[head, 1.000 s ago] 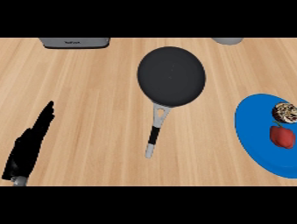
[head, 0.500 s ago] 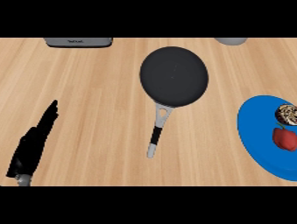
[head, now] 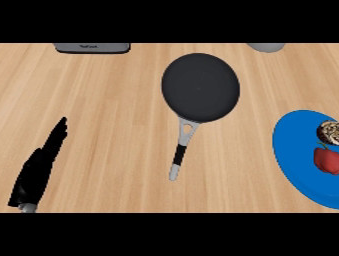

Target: Pick the bell pepper from the plate and place it in the pan

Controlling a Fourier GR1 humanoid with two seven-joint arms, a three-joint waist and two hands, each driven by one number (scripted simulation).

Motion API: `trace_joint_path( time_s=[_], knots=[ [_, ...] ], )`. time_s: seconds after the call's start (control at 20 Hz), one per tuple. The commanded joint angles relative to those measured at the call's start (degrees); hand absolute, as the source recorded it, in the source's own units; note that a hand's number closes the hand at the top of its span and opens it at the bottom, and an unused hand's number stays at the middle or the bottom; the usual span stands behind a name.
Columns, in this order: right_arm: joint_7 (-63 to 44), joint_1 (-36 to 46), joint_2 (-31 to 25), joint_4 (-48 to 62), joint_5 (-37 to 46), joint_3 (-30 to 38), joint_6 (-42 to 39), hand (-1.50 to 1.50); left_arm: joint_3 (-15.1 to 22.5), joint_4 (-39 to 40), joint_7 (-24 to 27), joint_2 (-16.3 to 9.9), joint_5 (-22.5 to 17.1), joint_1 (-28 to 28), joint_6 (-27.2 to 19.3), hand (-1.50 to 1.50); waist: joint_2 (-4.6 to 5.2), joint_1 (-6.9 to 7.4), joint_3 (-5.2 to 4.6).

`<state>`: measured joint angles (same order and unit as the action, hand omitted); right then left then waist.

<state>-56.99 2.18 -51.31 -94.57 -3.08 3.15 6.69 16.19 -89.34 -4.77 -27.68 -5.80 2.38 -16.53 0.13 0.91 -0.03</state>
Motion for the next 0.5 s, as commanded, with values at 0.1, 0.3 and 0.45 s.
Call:
trace_joint_path(
  time_s=[0.1,0.3,0.45],
  knots=[
    [-7.59,7.88,-0.75,7.32,-0.84,-5.53,-9.27,-1.50,0.21,-1.17,-3.05,1.15,0.85,-1.87,0.74,0.00,0.18,0.66,0.02],
    [-12.68,11.90,2.70,7.22,0.36,-9.30,-9.38,-1.50,-2.21,0.45,-1.49,-0.11,0.84,-1.02,2.64,0.00,0.03,0.24,-0.01],
    [-11.83,12.67,3.33,10.28,0.40,-9.79,-11.72,-1.50,-2.38,0.09,-0.76,1.00,1.96,-0.19,2.12,0.00,-0.02,0.03,0.00]
  ],
)
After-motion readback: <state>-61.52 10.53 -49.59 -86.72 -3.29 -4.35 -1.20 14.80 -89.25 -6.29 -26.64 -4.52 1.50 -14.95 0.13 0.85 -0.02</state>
